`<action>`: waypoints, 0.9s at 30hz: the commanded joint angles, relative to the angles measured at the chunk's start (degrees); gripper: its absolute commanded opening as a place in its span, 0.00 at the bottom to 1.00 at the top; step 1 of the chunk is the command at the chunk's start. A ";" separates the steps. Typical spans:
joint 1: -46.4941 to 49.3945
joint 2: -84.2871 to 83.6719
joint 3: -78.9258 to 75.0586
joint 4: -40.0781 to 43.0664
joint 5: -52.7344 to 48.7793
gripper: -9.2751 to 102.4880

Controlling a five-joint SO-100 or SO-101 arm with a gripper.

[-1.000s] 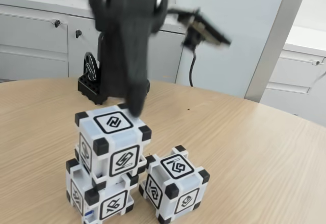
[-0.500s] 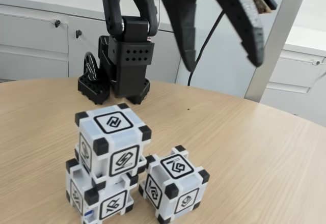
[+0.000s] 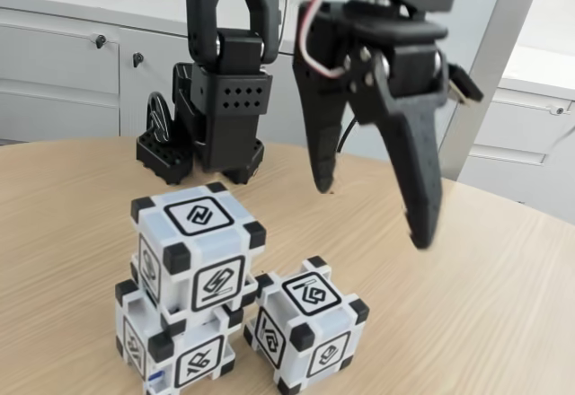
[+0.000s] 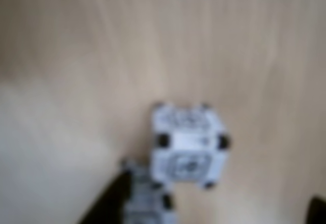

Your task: Stack cubes from left to right.

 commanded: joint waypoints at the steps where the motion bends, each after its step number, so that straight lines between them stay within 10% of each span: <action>1: 0.79 -1.14 -1.49 -4.31 -0.44 0.41; 27: 5.19 -10.28 -1.41 -5.89 -11.78 0.41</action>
